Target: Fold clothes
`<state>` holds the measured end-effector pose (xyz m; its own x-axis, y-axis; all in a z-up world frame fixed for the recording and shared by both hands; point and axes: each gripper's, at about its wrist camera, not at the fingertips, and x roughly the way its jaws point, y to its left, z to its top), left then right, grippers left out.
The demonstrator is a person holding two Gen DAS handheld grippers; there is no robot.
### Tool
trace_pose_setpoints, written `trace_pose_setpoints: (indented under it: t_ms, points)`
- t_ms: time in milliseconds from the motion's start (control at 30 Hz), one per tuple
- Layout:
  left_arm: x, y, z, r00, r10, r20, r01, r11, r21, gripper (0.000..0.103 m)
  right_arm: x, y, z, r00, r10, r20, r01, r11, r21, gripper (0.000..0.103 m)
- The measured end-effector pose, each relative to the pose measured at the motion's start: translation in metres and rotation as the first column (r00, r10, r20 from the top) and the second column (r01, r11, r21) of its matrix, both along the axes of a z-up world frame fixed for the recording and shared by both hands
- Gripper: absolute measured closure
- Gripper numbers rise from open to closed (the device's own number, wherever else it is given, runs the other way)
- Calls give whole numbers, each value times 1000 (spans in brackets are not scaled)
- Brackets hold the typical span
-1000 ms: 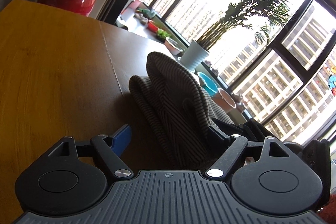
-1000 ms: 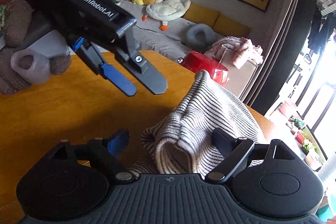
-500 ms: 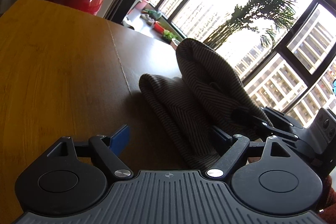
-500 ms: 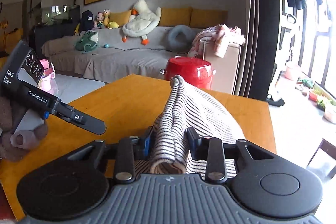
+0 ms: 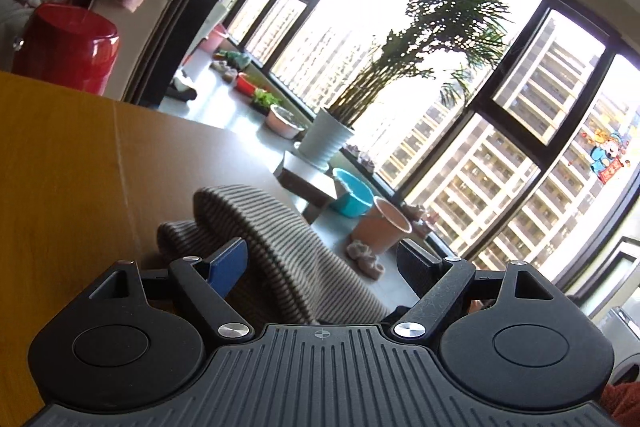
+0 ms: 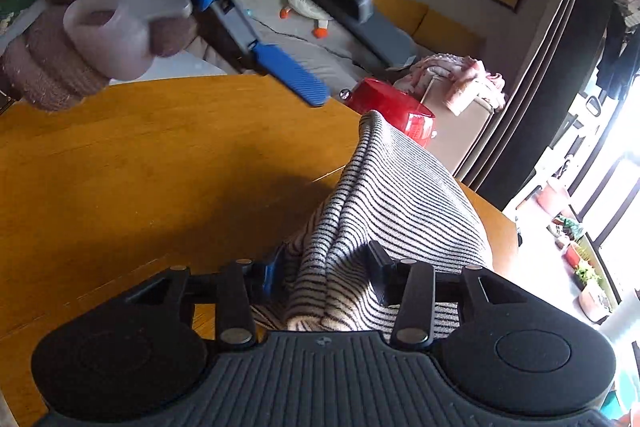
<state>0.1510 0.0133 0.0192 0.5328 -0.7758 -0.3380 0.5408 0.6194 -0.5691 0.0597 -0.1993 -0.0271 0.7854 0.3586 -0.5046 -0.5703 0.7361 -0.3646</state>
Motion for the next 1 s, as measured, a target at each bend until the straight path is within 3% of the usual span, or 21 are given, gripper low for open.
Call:
trace_pose_setpoints:
  t_ms: [67, 167, 267, 400, 500, 567, 633, 767, 900, 1000]
  points:
    - [8, -18, -2, 1000, -22, -1, 22, 999, 27, 18, 0, -1, 1, 1000, 0, -4, 0, 1000, 11, 56]
    - [32, -41, -27, 998, 7, -57, 1, 989, 149, 29, 3, -6, 5, 1000, 5, -21, -4, 999, 48, 48]
    - [44, -39, -44, 995, 23, -93, -8, 988, 157, 33, 2, -31, 24, 995, 40, -96, -19, 978, 210, 47]
    - [44, -35, -47, 995, 19, -99, -4, 989, 147, 33, 10, -79, 43, 982, 47, -181, 47, 876, 481, 47]
    - [42, -35, -49, 997, 10, -73, 2, 988, 154, 33, 24, -97, 34, 968, 19, -249, 134, 803, 581, 47]
    - [41, -31, -51, 998, 6, -69, 5, 989, 146, 33, 33, -92, 21, 955, 18, -295, 164, 799, 579, 48]
    - [42, -27, -51, 997, 5, -80, 6, 991, 137, 33, 38, -79, 4, 946, 2, -325, 180, 829, 529, 47]
    - [40, -21, -35, 997, 25, -71, -17, 992, 121, 32, 30, -62, -4, 967, -36, -251, 150, 880, 450, 41]
    - [33, -21, -11, 1000, 30, 9, -30, 995, 98, 25, 26, -60, -7, 970, -40, -241, 147, 884, 444, 40]
    - [38, -30, -14, 1000, 14, -13, -12, 996, 93, 25, 24, -56, -8, 973, -43, -228, 141, 890, 434, 35]
